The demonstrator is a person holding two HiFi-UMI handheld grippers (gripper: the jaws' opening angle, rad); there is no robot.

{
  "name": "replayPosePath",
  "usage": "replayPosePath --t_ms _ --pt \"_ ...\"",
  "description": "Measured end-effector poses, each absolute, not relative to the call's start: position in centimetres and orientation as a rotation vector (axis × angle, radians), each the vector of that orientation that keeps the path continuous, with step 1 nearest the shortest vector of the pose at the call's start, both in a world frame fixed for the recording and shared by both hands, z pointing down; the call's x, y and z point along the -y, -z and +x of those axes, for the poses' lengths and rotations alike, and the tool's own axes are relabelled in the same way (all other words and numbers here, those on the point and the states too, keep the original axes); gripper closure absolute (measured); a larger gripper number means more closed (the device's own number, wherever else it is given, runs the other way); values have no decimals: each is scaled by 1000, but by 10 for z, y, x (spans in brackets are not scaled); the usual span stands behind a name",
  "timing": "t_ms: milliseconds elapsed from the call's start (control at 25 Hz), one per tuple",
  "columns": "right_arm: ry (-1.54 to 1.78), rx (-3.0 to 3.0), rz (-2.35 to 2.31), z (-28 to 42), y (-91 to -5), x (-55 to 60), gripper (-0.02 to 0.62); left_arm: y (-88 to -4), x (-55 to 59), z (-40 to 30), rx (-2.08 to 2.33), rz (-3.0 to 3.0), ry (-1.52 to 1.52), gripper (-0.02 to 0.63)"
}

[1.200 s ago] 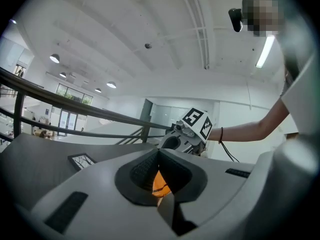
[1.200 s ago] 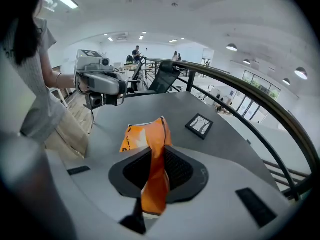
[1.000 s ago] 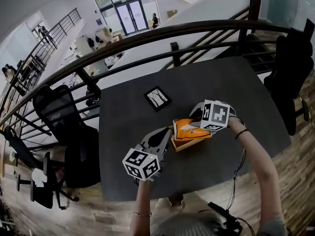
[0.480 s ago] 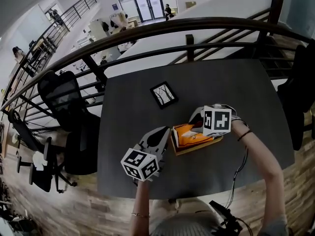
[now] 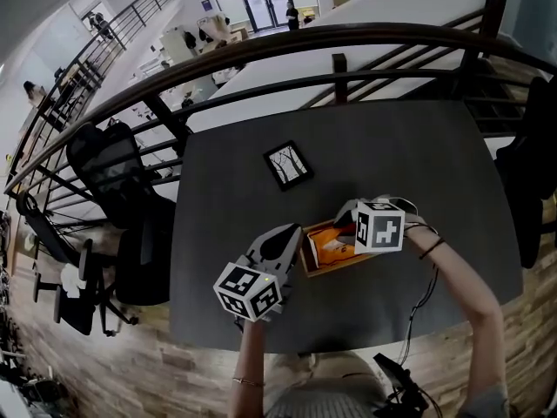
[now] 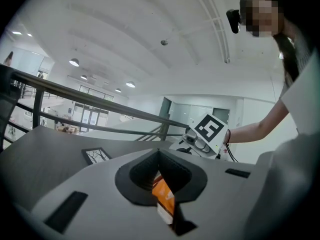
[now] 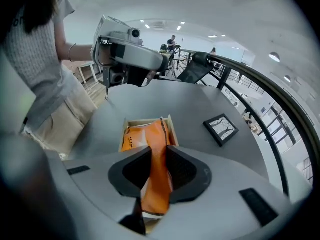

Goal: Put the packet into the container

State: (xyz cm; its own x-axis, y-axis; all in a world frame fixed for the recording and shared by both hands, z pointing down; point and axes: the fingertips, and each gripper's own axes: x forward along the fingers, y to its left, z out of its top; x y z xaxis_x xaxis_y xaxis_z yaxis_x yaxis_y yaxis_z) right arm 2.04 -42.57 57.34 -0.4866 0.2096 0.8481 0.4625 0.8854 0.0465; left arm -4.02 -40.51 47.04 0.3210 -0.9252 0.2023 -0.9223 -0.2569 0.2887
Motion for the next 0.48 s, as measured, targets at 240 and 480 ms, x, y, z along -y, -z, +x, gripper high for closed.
replayPosePath --t_ms 240,480 --pt "302 2097 -488 26 -573 426 506 -474 407 -35 1650 2229 -9 598" --pt "271 2140 -478 28 -563 426 489 -473 405 -35 1654 2222 -14 598"
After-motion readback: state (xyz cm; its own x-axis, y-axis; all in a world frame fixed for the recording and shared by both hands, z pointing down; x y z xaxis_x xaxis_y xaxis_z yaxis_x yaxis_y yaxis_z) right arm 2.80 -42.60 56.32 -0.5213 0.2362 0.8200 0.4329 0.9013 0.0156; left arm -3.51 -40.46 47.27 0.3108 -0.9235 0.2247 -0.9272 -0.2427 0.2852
